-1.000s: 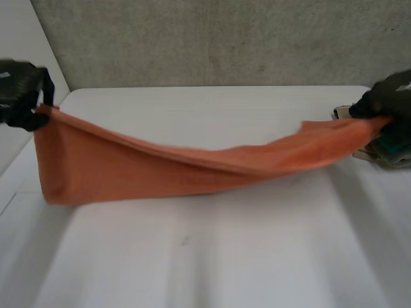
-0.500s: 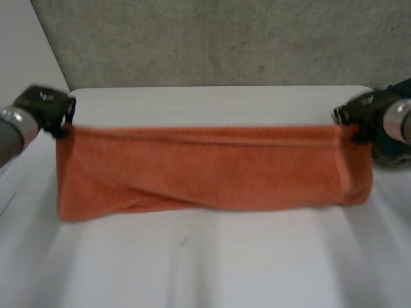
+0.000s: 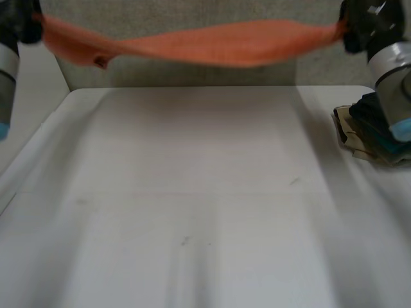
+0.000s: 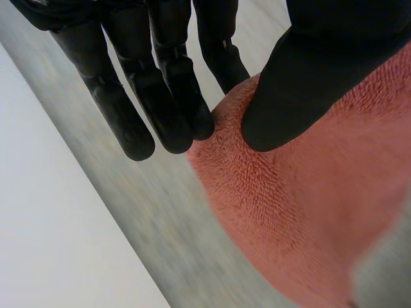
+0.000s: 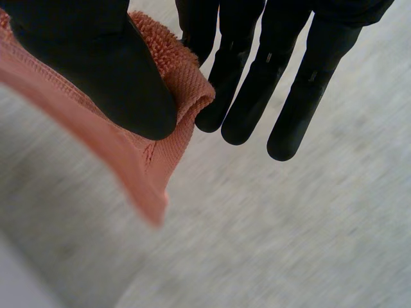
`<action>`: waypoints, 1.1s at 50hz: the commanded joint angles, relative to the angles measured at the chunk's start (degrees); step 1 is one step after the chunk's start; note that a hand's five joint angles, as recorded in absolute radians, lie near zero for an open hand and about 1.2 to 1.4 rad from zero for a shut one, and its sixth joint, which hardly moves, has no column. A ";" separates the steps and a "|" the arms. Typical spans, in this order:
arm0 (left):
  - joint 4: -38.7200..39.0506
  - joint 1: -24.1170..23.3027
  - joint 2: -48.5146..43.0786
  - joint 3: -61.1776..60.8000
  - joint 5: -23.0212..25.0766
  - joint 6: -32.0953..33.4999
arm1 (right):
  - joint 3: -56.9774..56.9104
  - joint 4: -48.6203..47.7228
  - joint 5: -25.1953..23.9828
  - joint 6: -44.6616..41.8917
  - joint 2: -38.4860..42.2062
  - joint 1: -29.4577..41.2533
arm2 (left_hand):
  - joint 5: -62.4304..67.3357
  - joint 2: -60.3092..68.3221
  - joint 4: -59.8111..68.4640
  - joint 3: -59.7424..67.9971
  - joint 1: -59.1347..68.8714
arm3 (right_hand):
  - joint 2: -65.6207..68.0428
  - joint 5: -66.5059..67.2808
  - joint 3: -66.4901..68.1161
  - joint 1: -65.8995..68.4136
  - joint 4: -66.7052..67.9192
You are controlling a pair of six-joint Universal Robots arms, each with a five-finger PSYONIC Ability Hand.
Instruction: Fold the laundry.
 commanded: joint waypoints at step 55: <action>-22.27 -6.22 -9.24 -6.08 -0.68 27.88 | 15.42 26.04 7.80 -23.14 4.82 -1.87 | 13.02 11.18 11.01 11.55 12.56 | 12.45 12.26 11.90 15.56 11.33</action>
